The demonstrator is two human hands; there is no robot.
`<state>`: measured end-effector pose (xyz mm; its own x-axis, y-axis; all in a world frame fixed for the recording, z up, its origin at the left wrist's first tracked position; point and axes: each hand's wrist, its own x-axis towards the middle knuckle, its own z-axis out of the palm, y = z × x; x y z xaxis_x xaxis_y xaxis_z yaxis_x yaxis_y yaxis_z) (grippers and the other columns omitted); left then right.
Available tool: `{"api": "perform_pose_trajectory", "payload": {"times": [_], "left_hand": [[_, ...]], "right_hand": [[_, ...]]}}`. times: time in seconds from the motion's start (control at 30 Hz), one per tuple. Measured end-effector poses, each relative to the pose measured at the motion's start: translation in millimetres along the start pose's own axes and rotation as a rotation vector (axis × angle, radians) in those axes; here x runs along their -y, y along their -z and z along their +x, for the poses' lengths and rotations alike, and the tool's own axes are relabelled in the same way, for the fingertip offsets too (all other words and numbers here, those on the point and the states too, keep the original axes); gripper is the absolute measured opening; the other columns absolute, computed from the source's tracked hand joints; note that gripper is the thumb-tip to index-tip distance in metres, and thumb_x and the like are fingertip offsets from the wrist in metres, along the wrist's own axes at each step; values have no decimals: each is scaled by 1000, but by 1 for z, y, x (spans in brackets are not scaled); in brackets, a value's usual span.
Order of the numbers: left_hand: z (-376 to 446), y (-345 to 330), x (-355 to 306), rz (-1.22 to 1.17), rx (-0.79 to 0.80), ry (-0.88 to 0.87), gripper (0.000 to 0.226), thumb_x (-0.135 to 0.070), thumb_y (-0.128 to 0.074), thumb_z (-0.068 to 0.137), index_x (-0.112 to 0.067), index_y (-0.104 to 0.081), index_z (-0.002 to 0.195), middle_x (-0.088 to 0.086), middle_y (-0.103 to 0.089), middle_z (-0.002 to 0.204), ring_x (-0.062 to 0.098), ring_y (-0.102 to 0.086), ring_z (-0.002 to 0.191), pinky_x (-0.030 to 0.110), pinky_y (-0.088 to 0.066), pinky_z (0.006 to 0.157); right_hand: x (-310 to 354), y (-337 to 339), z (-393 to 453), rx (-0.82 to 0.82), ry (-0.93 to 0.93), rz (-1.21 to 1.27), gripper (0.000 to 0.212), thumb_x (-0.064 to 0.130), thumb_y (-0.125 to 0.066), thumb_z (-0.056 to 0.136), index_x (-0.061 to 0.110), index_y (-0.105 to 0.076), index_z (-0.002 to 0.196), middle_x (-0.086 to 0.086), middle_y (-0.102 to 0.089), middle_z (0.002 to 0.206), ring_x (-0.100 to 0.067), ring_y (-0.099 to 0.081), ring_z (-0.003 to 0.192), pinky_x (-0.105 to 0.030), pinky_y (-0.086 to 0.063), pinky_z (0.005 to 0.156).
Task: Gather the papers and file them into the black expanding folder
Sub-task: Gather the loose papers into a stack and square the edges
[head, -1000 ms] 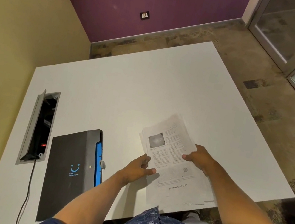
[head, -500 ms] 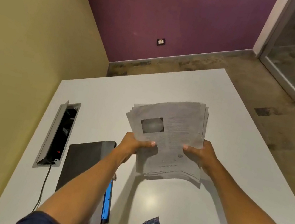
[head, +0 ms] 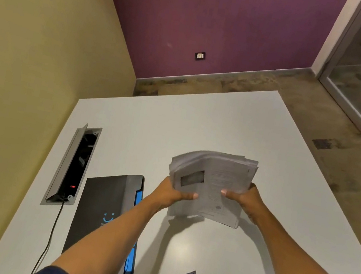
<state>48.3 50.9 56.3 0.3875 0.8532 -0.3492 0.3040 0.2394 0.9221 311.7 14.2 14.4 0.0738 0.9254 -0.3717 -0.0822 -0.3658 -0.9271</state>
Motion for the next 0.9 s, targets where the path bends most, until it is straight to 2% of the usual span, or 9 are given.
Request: {"api": "perform_pose_trajectory", "payload": {"times": [0.07,0.17,0.27,0.33,0.43,0.5,0.57,0.67,0.9], "left_hand": [[3,0,-2,-11,-5,-14,68,-15,-93,75,-25,-62,134,-6,-74,125,11,-70,117,29,-58,98],[5,5,-2,-21,-7,-11,70,-12,-93,73,-22,-61,135,-3,-75,125,12,-71,115,31,-59,98],[5,6,7,-17,-8,55,51,-9,-95,71,-21,-70,114,-1,-78,116,18,-74,108,31,-59,94],[7,6,14,-8,-8,83,42,-15,-97,69,-20,-70,101,1,-78,109,22,-74,101,30,-57,93],[7,0,7,-43,-14,54,53,-4,-92,72,-25,-69,114,-9,-79,105,3,-74,99,18,-59,84],[7,-2,3,-69,3,33,56,-3,-92,72,-24,-69,118,-6,-79,107,5,-73,104,21,-60,86],[9,-2,2,-104,22,8,62,-8,-93,72,-22,-68,127,0,-78,119,16,-71,117,35,-59,98],[11,3,-1,-141,-19,14,72,-18,-96,68,-22,-66,133,3,-75,126,22,-68,122,50,-53,108],[5,6,9,-353,-55,74,73,-17,-96,67,-13,-66,133,11,-73,129,32,-65,126,56,-47,113]], "right_hand": [[3,1,0,-18,16,15,47,7,-92,68,22,-69,106,-5,-74,112,-24,-70,106,-41,-57,93],[7,6,-3,-42,48,23,55,12,-99,57,21,-73,104,-1,-78,105,-18,-74,98,-39,-59,90],[1,12,-5,-41,46,31,76,23,-101,38,16,-73,108,-4,-79,105,-20,-76,97,-40,-61,86],[-2,13,-5,-51,35,55,76,13,-103,41,14,-71,110,-9,-77,108,-25,-73,103,-45,-59,92],[2,8,-3,-64,41,60,63,1,-100,48,14,-73,104,-9,-77,104,-30,-71,106,-45,-58,94],[4,3,-2,-70,50,59,78,21,-103,36,13,-71,107,-9,-77,105,-27,-72,103,-44,-60,90],[10,-1,-3,-58,69,66,87,37,-102,28,15,-72,106,-4,-79,101,-22,-75,97,-40,-61,83],[19,-3,-5,-61,119,84,69,29,-104,38,21,-73,100,3,-80,93,-12,-76,89,-32,-60,78],[20,-7,-7,-79,177,90,50,27,-102,47,15,-78,90,2,-81,88,-11,-76,84,-34,-62,81]]}}
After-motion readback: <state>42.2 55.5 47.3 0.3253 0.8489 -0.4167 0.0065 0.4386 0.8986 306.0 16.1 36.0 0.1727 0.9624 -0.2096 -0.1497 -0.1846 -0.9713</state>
